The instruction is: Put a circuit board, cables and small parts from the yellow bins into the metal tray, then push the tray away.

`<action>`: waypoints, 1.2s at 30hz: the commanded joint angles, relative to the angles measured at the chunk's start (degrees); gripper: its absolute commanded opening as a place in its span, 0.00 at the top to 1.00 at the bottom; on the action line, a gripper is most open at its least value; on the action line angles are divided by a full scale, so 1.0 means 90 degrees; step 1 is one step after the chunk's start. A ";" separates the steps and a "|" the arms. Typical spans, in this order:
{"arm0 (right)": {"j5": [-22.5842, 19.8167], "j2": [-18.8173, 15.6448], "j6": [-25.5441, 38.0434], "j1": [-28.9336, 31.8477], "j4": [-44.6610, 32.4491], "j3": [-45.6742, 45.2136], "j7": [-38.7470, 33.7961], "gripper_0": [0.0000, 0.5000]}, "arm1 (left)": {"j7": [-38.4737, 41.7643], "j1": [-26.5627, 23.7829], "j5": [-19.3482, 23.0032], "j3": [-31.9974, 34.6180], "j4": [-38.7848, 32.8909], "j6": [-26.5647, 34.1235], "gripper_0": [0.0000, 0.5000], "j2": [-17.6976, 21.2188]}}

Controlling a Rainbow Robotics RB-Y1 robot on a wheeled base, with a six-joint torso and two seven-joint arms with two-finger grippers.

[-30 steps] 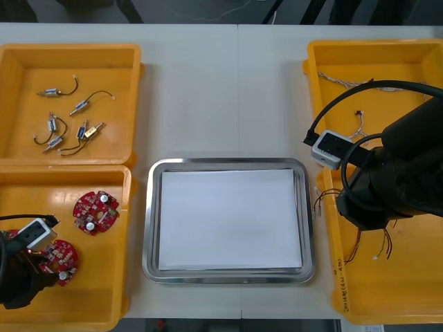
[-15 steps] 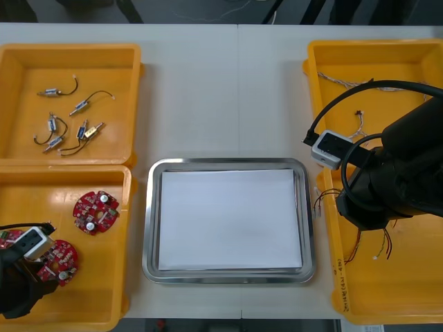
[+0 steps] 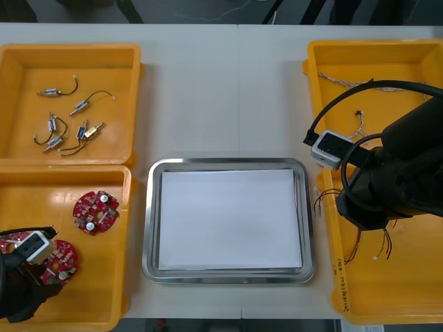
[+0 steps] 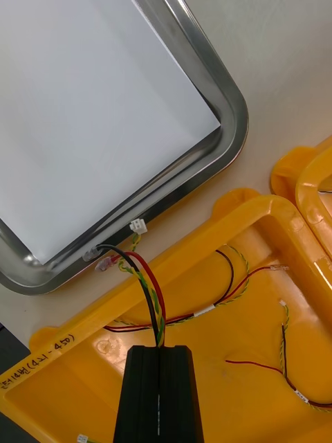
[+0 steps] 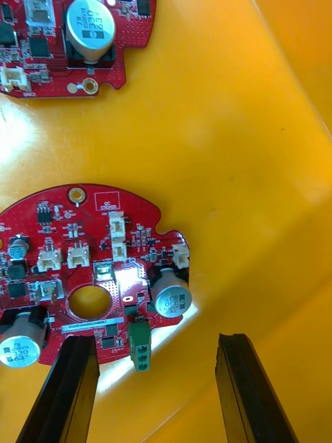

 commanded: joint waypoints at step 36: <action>-0.0025 0.0090 -0.0018 -0.0190 -0.0156 0.0047 -0.0128 1.00 | 0.0015 -0.0508 -0.0209 -0.0875 0.0483 -0.0518 0.00 0.0080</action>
